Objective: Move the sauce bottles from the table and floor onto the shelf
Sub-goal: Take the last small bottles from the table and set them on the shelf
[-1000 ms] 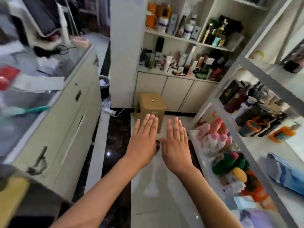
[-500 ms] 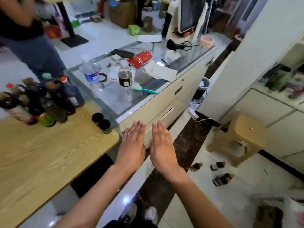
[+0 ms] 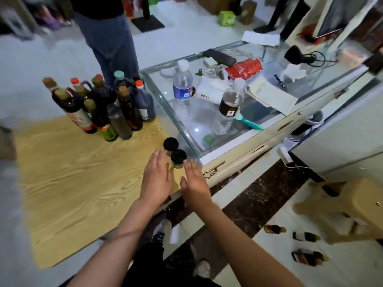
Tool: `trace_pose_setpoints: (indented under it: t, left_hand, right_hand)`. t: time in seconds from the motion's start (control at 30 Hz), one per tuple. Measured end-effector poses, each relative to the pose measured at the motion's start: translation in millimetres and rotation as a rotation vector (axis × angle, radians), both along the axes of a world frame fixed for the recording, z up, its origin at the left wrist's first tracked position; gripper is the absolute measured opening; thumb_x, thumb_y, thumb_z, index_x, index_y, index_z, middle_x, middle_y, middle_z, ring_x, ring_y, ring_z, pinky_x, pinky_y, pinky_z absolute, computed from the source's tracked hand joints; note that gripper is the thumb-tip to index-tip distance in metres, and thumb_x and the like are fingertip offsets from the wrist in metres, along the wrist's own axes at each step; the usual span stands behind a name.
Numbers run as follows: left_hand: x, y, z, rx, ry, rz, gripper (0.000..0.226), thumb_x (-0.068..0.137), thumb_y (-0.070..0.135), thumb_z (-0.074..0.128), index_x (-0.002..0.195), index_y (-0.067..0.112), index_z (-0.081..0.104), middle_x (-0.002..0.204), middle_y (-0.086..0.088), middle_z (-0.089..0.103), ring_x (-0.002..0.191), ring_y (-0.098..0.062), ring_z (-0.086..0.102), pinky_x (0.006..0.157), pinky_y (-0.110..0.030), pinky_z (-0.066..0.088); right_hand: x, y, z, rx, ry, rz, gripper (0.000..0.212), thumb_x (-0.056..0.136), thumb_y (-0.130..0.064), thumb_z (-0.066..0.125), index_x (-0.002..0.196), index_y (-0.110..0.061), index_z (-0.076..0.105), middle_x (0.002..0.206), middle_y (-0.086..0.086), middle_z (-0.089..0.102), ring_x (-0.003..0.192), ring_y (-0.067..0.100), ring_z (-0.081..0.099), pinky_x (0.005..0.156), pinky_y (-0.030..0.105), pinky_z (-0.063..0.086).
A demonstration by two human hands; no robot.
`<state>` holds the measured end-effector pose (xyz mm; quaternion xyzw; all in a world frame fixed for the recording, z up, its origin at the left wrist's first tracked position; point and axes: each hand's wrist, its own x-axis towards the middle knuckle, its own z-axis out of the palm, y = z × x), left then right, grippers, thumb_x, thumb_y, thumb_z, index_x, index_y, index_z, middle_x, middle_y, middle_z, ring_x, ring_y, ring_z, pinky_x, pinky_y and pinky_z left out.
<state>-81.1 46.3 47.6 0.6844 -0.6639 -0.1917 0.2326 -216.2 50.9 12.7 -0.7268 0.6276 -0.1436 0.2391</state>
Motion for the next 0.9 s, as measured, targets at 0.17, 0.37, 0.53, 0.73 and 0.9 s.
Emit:
trace_pose_setpoints:
  t: [0.17, 0.37, 0.53, 0.73, 0.9]
  left_hand:
    - [25.1, -70.9, -39.7, 0.115, -0.001, -0.03, 0.055, 0.092, 0.008, 0.052, 0.144, 0.007, 0.036, 0.155, -0.015, 0.027, 0.144, -0.03, 0.024, 0.115, -0.042, 0.028]
    - [39.6, -130.9, -90.0, 0.246, -0.117, -0.285, 0.054, 0.086, 0.007, 0.055, 0.139, 0.018, 0.046, 0.148, -0.016, 0.034, 0.134, -0.036, 0.035, 0.103, -0.047, 0.04]
    - [39.2, -163.8, -115.7, 0.336, -0.157, -0.413, 0.064, 0.093, 0.008, 0.053, 0.151, 0.021, 0.028, 0.159, -0.017, 0.011, 0.146, -0.034, 0.015, 0.112, -0.046, 0.03]
    - [45.4, -173.0, -134.1, 0.317, -0.105, -0.481, 0.066, 0.083, 0.006, 0.064, 0.143, 0.015, 0.039, 0.149, -0.019, 0.03, 0.134, -0.037, 0.035, 0.101, -0.046, 0.043]
    - [52.4, -168.2, -133.9, 0.228, -0.081, -0.481, 0.055, 0.081, 0.01, 0.07, 0.131, 0.01, 0.047, 0.13, -0.019, 0.045, 0.114, -0.035, 0.05, 0.09, -0.043, 0.05]
  right_hand:
    - [33.2, -48.2, -30.3, 0.255, 0.094, -0.161, 0.064, 0.101, -0.031, 0.048, 0.156, -0.02, 0.019, 0.152, 0.02, 0.035, 0.13, 0.039, 0.046, 0.102, 0.049, 0.046]
    - [53.5, -83.7, -49.1, 0.369, 0.045, -0.411, 0.067, 0.099, -0.041, 0.051, 0.156, -0.028, 0.018, 0.15, 0.006, 0.044, 0.124, 0.029, 0.054, 0.089, 0.041, 0.052]
    - [58.4, -96.0, -54.6, 0.374, 0.073, -0.535, 0.068, 0.091, -0.051, 0.059, 0.151, -0.031, 0.035, 0.138, 0.002, 0.058, 0.113, 0.023, 0.062, 0.085, 0.034, 0.052]
    - [67.3, -101.0, -61.0, 0.38, 0.142, -0.545, 0.071, 0.088, -0.054, 0.062, 0.148, -0.025, 0.038, 0.132, 0.005, 0.058, 0.105, 0.028, 0.064, 0.082, 0.037, 0.052]
    - [68.1, -99.2, -66.1, 0.353, 0.148, -0.563, 0.064, 0.089, -0.047, 0.062, 0.145, -0.023, 0.04, 0.131, 0.005, 0.056, 0.102, 0.029, 0.065, 0.074, 0.036, 0.051]
